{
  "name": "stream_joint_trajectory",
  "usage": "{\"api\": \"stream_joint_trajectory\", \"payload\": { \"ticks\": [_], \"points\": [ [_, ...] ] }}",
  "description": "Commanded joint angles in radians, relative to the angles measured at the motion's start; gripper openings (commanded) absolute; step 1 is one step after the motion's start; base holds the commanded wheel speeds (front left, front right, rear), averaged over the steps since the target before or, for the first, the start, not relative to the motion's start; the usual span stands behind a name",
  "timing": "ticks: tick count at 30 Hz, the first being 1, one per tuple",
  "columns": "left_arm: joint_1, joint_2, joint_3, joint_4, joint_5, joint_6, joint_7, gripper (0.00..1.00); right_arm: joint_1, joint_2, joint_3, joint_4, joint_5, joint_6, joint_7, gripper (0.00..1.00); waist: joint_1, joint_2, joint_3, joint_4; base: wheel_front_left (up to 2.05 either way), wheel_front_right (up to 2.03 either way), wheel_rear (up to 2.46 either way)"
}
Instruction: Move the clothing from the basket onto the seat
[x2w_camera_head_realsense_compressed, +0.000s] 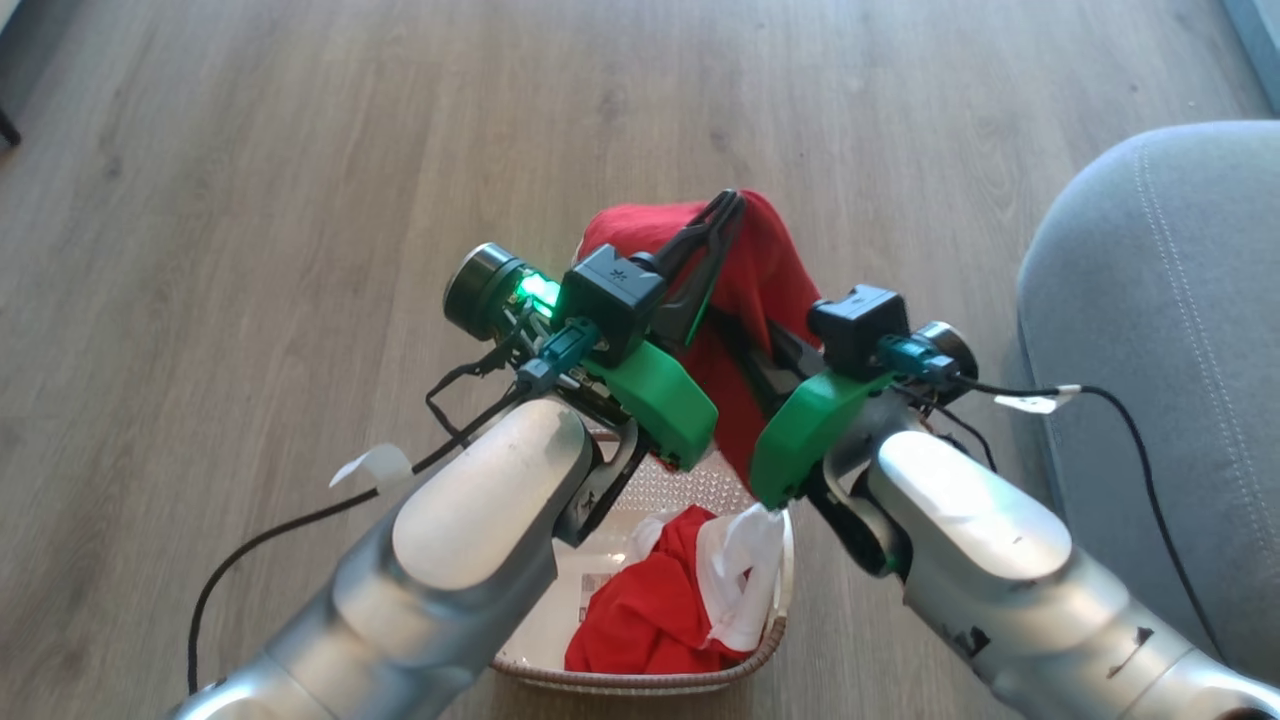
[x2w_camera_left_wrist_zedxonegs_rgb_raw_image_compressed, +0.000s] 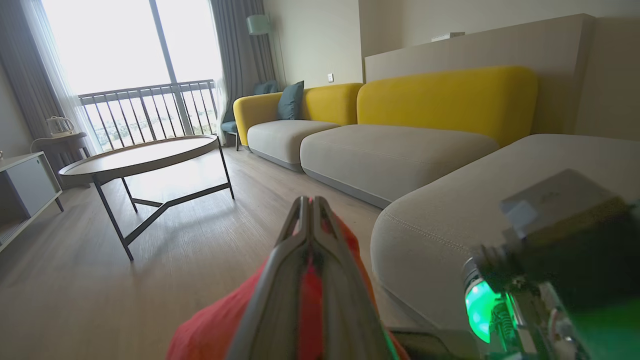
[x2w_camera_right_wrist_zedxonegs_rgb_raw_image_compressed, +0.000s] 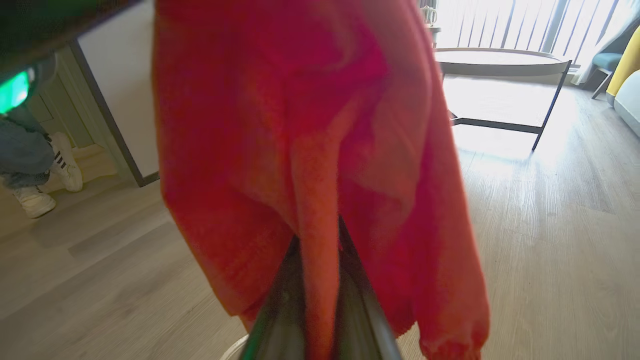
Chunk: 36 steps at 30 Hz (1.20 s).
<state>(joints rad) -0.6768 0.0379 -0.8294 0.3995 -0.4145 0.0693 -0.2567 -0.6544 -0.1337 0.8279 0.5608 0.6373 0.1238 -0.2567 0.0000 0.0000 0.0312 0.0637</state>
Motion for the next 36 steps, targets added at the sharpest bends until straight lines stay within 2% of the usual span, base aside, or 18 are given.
{"api": "stream_joint_trajectory", "payload": {
  "ticks": [1, 2, 4, 13, 18, 25, 36],
  "points": [
    [-0.041, 0.014, 0.042, -0.027, -0.007, -0.005, -0.005, 0.13, -0.012, 0.004, -0.02, -0.038, -0.012, 0.007, -0.005, 0.0, 0.0, 0.0, 0.005, -0.01, 0.0, 0.0, 0.0],
    [-0.037, 0.015, 0.044, -0.025, -0.006, -0.009, -0.005, 0.39, -0.006, 0.001, -0.03, -0.045, -0.016, 0.007, -0.005, 0.0, 0.0, 0.0, 0.007, -0.016, 0.0, 0.0, 0.0],
    [-0.026, 0.017, 0.05, -0.017, -0.01, -0.02, -0.005, 1.0, 0.006, -0.007, -0.056, -0.063, -0.024, 0.007, -0.005, 0.0, 0.0, 0.0, 0.01, -0.029, 0.0, 0.0, 0.0],
    [0.021, 0.027, 0.077, 0.039, -0.041, -0.11, -0.005, 1.0, 0.07, -0.047, -0.193, -0.144, -0.063, 0.007, -0.005, 0.0, 0.0, 0.0, 0.021, -0.111, 0.0, 0.0, 0.0],
    [0.041, 0.038, 0.082, 0.104, -0.065, -0.164, -0.005, 1.0, 0.118, -0.057, -0.286, -0.21, -0.083, 0.007, -0.005, 0.0, 0.0, 0.0, 0.029, -0.193, 0.0, 0.0, 0.0],
    [0.062, 0.049, 0.09, 0.143, -0.079, -0.19, -0.005, 1.0, 0.156, -0.049, -0.33, -0.26, -0.105, 0.007, -0.005, 0.0, 0.0, 0.0, 0.033, -0.322, 0.0, 0.0, 0.0],
    [0.104, 0.058, 0.122, 0.108, -0.046, -0.199, -0.005, 1.0, 0.184, -0.038, -0.357, -0.318, -0.117, 0.007, -0.005, 0.0, 0.0, 0.0, 0.029, -0.539, 0.0, 0.0, 0.0]
  ]
}}
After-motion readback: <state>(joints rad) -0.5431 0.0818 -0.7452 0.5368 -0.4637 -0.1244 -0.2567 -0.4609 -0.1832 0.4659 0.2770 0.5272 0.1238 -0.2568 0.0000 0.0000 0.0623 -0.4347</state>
